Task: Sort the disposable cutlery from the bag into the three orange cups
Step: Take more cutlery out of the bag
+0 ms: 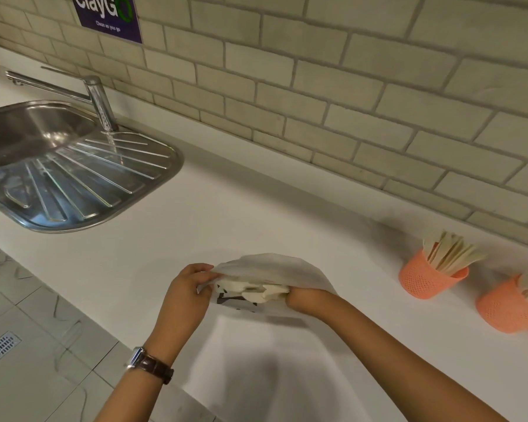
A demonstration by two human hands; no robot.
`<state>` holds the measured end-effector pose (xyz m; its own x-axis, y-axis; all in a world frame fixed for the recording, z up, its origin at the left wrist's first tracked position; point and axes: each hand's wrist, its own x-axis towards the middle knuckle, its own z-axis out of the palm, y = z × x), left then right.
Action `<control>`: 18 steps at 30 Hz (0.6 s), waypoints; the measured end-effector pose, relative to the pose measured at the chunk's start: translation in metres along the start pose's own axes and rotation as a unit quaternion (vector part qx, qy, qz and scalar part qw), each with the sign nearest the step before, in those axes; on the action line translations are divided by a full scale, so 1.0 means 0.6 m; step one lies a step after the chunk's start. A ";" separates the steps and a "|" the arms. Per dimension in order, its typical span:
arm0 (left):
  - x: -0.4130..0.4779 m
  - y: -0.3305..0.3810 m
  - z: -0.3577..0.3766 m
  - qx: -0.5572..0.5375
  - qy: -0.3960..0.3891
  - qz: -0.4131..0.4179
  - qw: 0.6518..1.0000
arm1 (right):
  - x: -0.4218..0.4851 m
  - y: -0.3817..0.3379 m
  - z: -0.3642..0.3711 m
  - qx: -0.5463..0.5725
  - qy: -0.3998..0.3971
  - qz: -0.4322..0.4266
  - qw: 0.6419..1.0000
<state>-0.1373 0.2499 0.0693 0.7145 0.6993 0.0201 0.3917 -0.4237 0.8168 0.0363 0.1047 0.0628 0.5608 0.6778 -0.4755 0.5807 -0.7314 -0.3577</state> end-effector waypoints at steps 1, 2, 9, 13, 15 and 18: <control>0.003 0.001 -0.001 0.008 -0.003 0.001 1.000 | -0.003 -0.002 -0.003 -0.003 -0.018 -0.011 1.000; 0.007 0.003 -0.001 0.018 -0.007 0.002 1.000 | -0.007 -0.004 -0.006 -0.006 -0.032 -0.027 0.999; 0.031 0.013 -0.016 0.049 -0.056 0.014 0.997 | -0.044 -0.014 -0.041 0.060 -0.013 -0.197 0.979; 0.038 0.020 -0.017 0.046 -0.056 0.024 0.997 | -0.066 -0.008 -0.048 0.087 0.050 -0.237 0.966; 0.039 0.022 -0.014 0.047 -0.061 0.027 0.997 | -0.090 -0.001 -0.059 0.147 0.080 -0.240 0.956; 0.035 0.027 -0.010 0.051 -0.061 0.008 0.997 | -0.137 0.015 -0.083 0.336 0.106 -0.204 0.913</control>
<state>-0.1193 0.2613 0.0866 0.7837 0.6196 -0.0435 0.4326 -0.4941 0.7541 0.0250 0.0458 0.1388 0.5216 0.8517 -0.0511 0.3139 -0.2473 -0.9167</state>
